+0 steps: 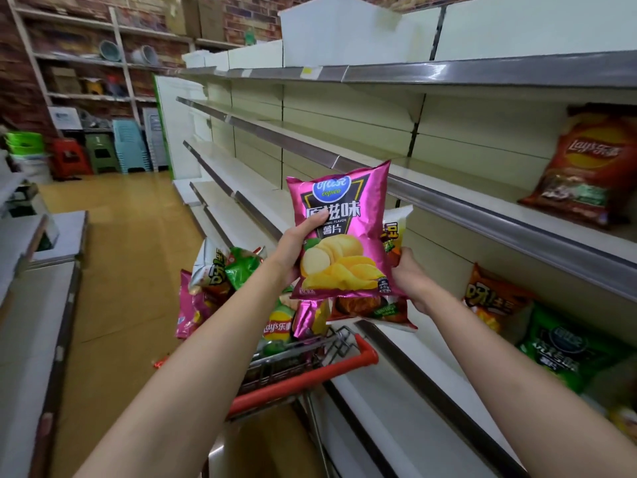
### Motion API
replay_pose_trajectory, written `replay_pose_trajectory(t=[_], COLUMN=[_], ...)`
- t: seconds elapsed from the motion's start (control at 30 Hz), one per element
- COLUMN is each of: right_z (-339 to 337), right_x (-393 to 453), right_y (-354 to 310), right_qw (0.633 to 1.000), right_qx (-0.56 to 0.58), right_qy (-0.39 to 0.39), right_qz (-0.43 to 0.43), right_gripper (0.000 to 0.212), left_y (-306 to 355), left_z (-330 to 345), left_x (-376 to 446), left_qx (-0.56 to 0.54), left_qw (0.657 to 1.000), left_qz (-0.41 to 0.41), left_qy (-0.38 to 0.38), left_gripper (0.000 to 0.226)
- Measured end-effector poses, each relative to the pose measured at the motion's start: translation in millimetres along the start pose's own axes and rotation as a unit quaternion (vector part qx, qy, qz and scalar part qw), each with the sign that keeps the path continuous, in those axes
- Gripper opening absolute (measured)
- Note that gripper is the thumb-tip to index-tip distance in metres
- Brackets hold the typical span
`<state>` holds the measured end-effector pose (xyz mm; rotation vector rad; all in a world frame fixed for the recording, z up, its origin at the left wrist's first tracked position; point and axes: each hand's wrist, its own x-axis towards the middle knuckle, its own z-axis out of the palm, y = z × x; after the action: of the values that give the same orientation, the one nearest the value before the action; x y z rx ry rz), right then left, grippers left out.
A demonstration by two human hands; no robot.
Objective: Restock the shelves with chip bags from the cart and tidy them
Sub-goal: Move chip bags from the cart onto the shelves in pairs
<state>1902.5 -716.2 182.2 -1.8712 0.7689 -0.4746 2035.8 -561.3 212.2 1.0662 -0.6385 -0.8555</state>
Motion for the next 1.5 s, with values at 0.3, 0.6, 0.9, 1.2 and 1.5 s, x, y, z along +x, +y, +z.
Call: replay_pose_trajectory(t=[0.3, 0.6, 0.9, 1.2, 1.5], right_z=[-26, -29, -50, -52, -47], right_x=[-46, -65, -89, -114, -144], right_y=[3, -13, -22, -30, -35], right_qw=[0.998, 0.996, 0.994, 0.993, 0.985], right_qx=[0.057, 0.064, 0.079, 0.069, 0.065], right_qy=[0.02, 0.013, 0.041, 0.089, 0.158], right_qz=[-0.029, -0.059, -0.061, -0.037, -0.021], right_gripper=[0.077, 0.09, 0.085, 0.107, 0.093], left_y=[-16, -15, -6, 2, 3], left_z=[-20, -23, 1, 7, 3], left_x=[-63, -94, -92, -87, -86], left_qx=[0.023, 0.055, 0.037, 0.043, 0.045], left_qw=[0.994, 0.988, 0.994, 0.999, 0.998], left_qz=[0.017, 0.006, 0.024, 0.02, 0.0], left_qy=[0.105, 0.146, 0.095, 0.023, -0.037], left_gripper=[0.053, 0.033, 0.058, 0.046, 0.045])
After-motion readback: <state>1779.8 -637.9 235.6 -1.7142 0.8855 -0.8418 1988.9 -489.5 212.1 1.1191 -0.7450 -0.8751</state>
